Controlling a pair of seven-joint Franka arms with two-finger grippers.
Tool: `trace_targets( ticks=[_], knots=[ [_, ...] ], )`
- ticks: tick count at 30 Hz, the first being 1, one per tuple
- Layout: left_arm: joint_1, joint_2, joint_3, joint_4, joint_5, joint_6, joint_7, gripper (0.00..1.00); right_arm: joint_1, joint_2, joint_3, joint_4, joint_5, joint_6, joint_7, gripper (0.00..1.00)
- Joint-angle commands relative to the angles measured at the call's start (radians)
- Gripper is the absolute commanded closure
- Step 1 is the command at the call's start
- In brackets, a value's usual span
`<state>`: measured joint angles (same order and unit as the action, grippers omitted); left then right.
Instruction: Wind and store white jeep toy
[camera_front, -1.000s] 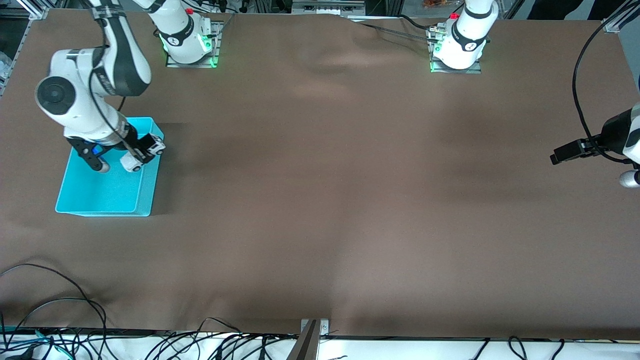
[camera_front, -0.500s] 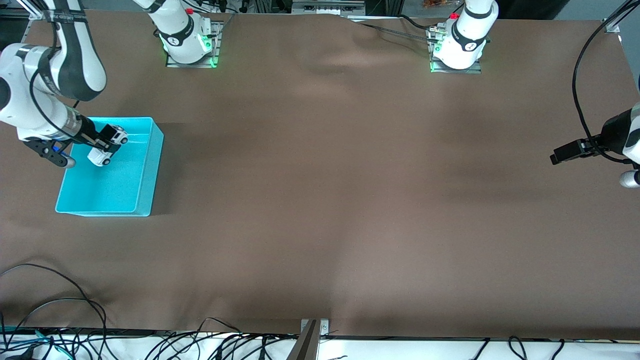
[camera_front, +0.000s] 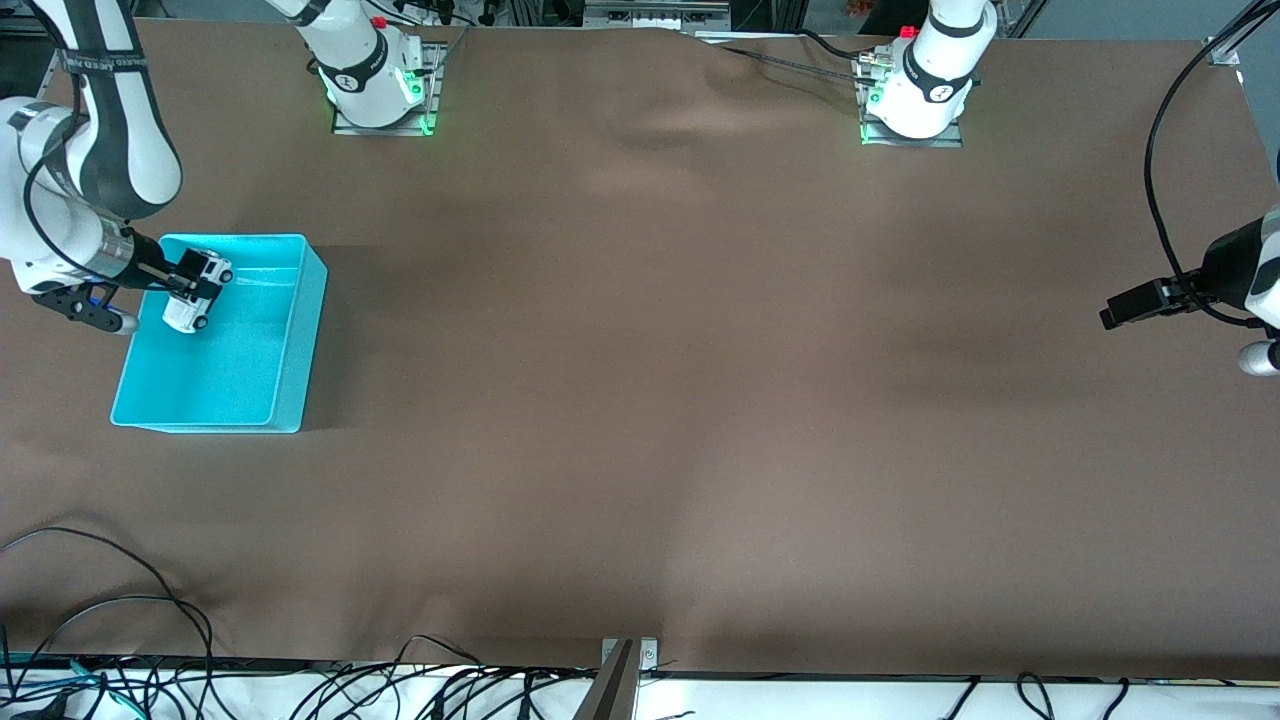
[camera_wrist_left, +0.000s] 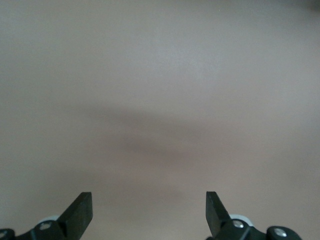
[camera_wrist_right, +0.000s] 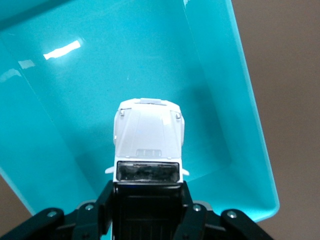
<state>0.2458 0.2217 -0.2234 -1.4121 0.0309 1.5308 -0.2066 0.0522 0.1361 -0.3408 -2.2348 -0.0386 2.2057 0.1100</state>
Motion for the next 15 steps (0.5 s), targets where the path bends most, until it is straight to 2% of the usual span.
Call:
trace_targets(
  ticks=[1, 11, 15],
  knots=[
    [-0.002, -0.002, 0.003, 0.001, -0.016, -0.011, 0.026, 0.0, -0.002, 0.062, 0.0, 0.006, 0.026, 0.054, -0.061, 1.0],
    [-0.002, -0.002, 0.003, 0.001, -0.016, -0.011, 0.026, 0.0, -0.006, 0.157, 0.0, 0.03, 0.026, 0.109, -0.108, 1.0],
    [-0.002, -0.002, 0.003, 0.001, -0.016, -0.011, 0.026, 0.0, -0.006, 0.168, 0.0, 0.034, 0.026, 0.117, -0.108, 1.0]
  ],
)
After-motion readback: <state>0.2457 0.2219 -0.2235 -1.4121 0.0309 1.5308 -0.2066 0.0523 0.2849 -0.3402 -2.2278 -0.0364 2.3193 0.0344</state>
